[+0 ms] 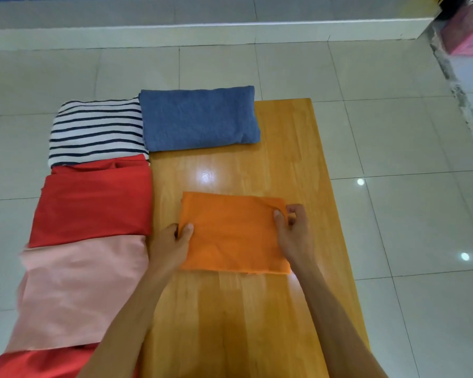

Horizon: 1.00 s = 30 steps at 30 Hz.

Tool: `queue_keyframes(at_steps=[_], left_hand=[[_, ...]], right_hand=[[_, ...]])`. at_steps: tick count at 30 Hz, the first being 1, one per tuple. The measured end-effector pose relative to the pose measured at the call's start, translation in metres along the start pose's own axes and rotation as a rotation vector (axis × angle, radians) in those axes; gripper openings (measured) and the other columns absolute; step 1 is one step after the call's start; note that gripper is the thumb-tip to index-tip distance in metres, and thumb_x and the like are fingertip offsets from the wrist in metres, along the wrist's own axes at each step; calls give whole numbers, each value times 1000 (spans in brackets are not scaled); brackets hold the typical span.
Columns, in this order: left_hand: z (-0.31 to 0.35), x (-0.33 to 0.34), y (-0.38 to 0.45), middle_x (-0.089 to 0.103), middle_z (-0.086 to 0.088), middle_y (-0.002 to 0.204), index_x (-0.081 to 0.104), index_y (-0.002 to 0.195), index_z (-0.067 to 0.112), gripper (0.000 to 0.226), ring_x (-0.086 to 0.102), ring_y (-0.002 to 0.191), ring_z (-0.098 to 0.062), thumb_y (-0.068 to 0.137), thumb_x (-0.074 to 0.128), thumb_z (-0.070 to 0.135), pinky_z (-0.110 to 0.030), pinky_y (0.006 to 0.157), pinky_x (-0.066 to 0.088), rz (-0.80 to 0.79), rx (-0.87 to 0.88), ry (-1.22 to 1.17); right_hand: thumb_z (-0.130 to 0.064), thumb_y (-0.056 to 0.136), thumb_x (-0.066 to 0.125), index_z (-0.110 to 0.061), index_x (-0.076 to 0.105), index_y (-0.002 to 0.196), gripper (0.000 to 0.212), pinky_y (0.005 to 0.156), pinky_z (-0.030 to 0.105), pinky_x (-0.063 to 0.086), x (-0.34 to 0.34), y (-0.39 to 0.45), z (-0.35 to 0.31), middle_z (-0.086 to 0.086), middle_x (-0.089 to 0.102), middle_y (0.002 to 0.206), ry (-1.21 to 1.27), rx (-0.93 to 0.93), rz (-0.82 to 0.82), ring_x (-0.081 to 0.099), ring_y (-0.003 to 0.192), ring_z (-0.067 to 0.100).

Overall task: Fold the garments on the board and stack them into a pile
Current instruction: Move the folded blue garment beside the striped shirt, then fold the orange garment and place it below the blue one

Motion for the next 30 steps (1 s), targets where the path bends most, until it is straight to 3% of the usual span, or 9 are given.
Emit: queue_keyframes(at_steps=[3, 8, 10, 13, 16, 18, 20, 25, 30], left_hand=[[-1, -22, 1, 65, 1, 94, 63, 97, 12, 34, 63, 89, -17, 98, 49, 44, -30, 70, 49, 68, -19, -133], [6, -42, 11, 57, 7, 92, 55, 104, 16, 30, 56, 88, -15, 101, 41, 42, -27, 68, 43, 170, -38, -189], [8, -38, 17, 64, 6, 96, 59, 105, 18, 42, 61, 89, -15, 98, 39, 55, -32, 73, 46, 125, -55, -187], [10, -36, 21, 71, -8, 91, 67, 100, 8, 55, 67, 86, -24, 98, 38, 54, -31, 67, 49, 133, -25, -112], [8, -33, 21, 70, -6, 92, 65, 106, 7, 59, 66, 87, -24, 99, 32, 55, -37, 77, 52, 195, 0, -106], [7, -31, 19, 68, -4, 92, 65, 104, 10, 61, 63, 87, -23, 98, 29, 59, -44, 86, 51, 247, -23, -107], [9, -32, 21, 67, -4, 88, 64, 94, 11, 60, 63, 84, -24, 98, 29, 60, -46, 85, 51, 291, -24, -121], [44, -59, 41, 56, -1, 70, 52, 72, 12, 48, 56, 71, -24, 103, 34, 44, -38, 69, 45, 408, 64, -115], [59, -73, 82, 62, -12, 91, 56, 86, 7, 41, 59, 91, -33, 104, 34, 37, -38, 74, 41, 426, 14, -47]], right_hand=[[-43, 103, 45, -21, 39, 118, 27, 59, 31, 41, 29, 11, -31, -6, 51, 80, -37, -114, -103, 51, 63, 14], [-51, 101, 44, -19, 33, 137, 49, 71, 30, 48, 62, 21, -51, -2, 57, 101, 146, -72, -219, 57, 83, 10], [-55, 99, 46, -16, 36, 143, 59, 81, 30, 48, 67, 30, -42, -3, 57, 116, 265, 67, -233, 58, 101, 13], [-69, 92, 46, -12, 59, 130, 70, 98, 45, 52, 68, 39, -24, 3, 66, 123, 183, 174, -326, 63, 110, 22], [-67, 96, 36, -11, 64, 108, 64, 88, 44, 53, 62, 34, -22, 3, 69, 103, -60, 36, -353, 65, 95, 22], [-54, 102, 37, -8, 56, 93, 51, 74, 40, 49, 56, 31, -27, 4, 64, 89, -115, -59, -272, 62, 82, 23], [-44, 104, 41, -8, 50, 85, 42, 64, 36, 44, 49, 34, -39, 2, 58, 78, -94, -132, -167, 57, 70, 20], [-43, 103, 47, -13, 49, 83, 36, 55, 28, 36, 35, 61, -82, -4, 53, 68, -24, -231, -24, 50, 59, 10], [-45, 102, 48, -14, 48, 87, 35, 55, 30, 39, 55, 95, -102, -4, 55, 72, -42, -234, -17, 55, 66, 18]])
Point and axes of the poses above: each hand's wrist, its own y-axis towards the middle knuckle, its own x-axis out of the palm, z = x × y, the point moved 9 cm from there along y, towards the middle knuckle
